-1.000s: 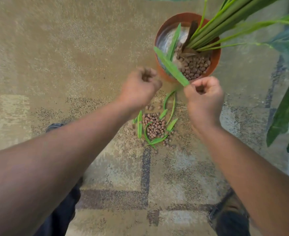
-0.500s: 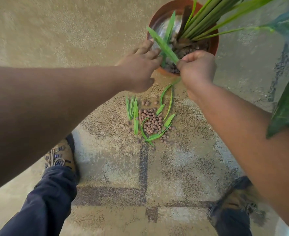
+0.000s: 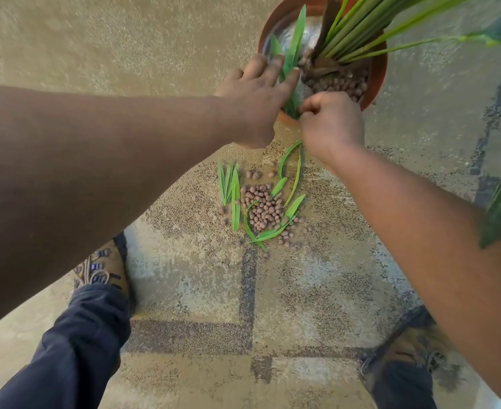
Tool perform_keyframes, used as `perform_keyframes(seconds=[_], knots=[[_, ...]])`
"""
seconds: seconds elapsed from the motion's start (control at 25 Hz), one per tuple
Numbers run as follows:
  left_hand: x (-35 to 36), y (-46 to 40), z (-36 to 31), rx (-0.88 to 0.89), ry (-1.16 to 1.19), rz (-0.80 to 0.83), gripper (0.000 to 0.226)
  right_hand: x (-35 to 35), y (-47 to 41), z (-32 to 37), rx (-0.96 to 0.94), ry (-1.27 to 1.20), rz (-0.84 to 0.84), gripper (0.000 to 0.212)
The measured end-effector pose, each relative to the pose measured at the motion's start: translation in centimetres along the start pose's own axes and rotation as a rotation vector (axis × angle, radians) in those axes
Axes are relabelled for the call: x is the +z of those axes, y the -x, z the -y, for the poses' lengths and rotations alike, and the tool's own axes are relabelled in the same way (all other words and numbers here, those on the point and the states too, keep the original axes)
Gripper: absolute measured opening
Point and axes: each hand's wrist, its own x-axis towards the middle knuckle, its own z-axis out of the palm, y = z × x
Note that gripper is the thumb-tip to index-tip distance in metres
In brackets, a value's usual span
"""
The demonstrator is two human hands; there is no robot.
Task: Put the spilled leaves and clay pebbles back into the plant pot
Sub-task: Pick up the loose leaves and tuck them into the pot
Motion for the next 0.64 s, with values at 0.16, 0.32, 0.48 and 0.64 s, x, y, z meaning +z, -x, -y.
perform_keyframes(seconds=[0.16,0.32,0.48,0.64], knots=[[-0.3,-0.3,-0.4,0.023,0.025,0.008,0.093,0.2,0.8,-1.0,-0.15,-0.021,-0.037,0.033],[3.3,4.1,0.2,-0.021,0.19,-0.341,0.067,2.0,4.4,-3.5,-0.27,0.028,-0.11,0.01],[9.9,7.6,0.4,-0.246,0.52,0.086,0.053,5.5,7.5,-8.8,0.167,-0.004,0.25,0.015],[13.7,8.0,0.3,-0.468,0.853,0.388,0.056,7.5,8.4,-11.4,0.563,-0.254,0.394,0.035]])
